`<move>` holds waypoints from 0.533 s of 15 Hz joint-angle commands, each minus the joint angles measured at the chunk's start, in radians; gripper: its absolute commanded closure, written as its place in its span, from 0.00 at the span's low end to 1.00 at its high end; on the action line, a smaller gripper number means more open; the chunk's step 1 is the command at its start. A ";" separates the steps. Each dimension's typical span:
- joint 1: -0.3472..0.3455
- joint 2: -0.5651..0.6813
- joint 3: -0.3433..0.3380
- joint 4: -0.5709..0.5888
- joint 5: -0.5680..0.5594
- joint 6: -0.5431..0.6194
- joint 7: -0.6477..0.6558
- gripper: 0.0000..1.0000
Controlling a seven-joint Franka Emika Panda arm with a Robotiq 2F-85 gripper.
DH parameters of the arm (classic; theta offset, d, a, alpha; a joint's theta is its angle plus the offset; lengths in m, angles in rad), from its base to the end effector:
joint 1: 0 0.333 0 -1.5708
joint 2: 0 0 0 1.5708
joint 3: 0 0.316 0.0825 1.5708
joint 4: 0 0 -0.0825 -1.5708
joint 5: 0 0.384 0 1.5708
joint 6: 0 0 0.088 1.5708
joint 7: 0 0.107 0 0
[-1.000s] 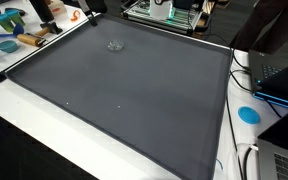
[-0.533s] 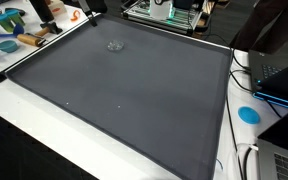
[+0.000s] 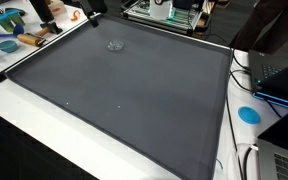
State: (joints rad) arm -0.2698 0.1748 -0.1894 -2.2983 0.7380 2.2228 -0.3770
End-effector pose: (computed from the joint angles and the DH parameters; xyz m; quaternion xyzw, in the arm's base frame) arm 0.4611 -0.2053 0.2602 -0.9188 0.2911 0.0033 0.2665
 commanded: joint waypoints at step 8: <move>0.106 -0.060 0.046 0.044 -0.394 0.003 0.171 0.00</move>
State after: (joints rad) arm -0.1876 0.1361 -0.1561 -2.2611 0.4629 2.2320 -0.2694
